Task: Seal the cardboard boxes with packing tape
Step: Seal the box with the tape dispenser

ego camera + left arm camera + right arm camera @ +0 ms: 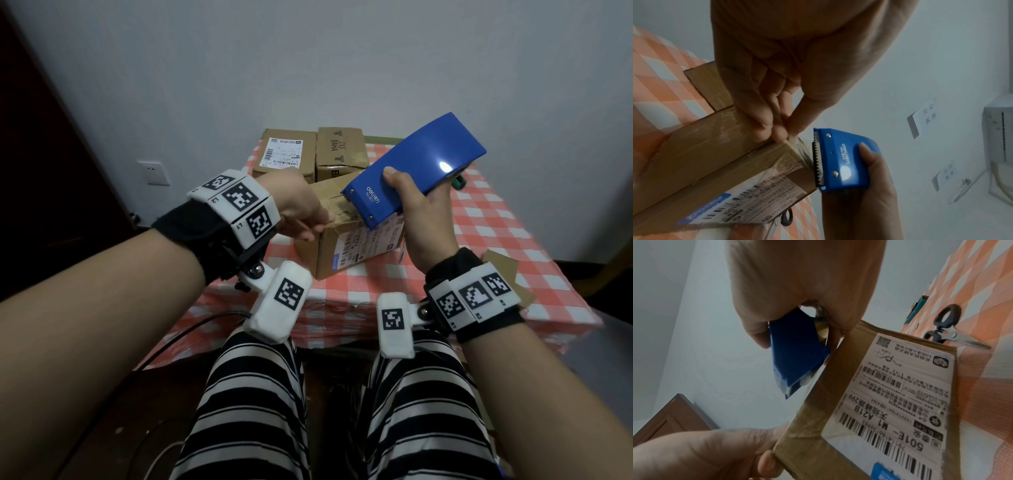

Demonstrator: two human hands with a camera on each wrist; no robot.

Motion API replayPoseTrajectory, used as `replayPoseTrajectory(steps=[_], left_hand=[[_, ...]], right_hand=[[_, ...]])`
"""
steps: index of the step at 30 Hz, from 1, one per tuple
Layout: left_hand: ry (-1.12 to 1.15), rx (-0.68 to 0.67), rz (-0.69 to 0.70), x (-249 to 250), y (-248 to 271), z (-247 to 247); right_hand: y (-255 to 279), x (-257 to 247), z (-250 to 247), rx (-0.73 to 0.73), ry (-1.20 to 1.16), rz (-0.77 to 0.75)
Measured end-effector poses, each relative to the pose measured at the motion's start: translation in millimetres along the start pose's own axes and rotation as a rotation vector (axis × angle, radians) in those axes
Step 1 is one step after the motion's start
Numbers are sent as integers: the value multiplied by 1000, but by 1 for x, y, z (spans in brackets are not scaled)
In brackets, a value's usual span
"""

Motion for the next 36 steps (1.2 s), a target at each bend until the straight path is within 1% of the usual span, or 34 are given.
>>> replayPoseTrajectory(steps=[5, 6, 8, 11, 14, 17, 21, 26, 30, 36], left_hand=[[-51, 76, -12, -6, -6, -8], [-78, 95, 4, -7, -8, -9], [-156, 150, 98, -6, -8, -9], [-122, 190, 313, -1, -8, -5], [-116, 159, 444, 1, -8, -1], [-175, 117, 519, 5, -6, 1], [-185, 36, 541, 1, -9, -2], [-128, -55, 501, -3, -11, -6], [-223, -57, 479, 2, -13, -4], [-304, -8, 458, 8, -13, -3]], right_hand=[[0, 1, 0, 6, 4, 2], [0, 1, 0, 6, 8, 2], [-1, 0, 0, 3, 17, -1], [0, -2, 1, 2, 28, -1], [1, -2, 0, 4, 43, 5], [1, -2, 0, 4, 67, 4], [0, -2, 1, 9, 70, -5], [0, -1, 2, 7, 75, 2], [2, -1, 2, 22, 80, -4], [4, -1, 2, 34, 80, -8]])
Point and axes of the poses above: each hand's wrist, its own y-axis away from the middle knuckle, its own z-axis out of the palm, x = y × z, the point moved 4 cm from there along -y, towards the middle knuckle, and after that the axes turned 11 degrees about y, right-handed, at the moved point
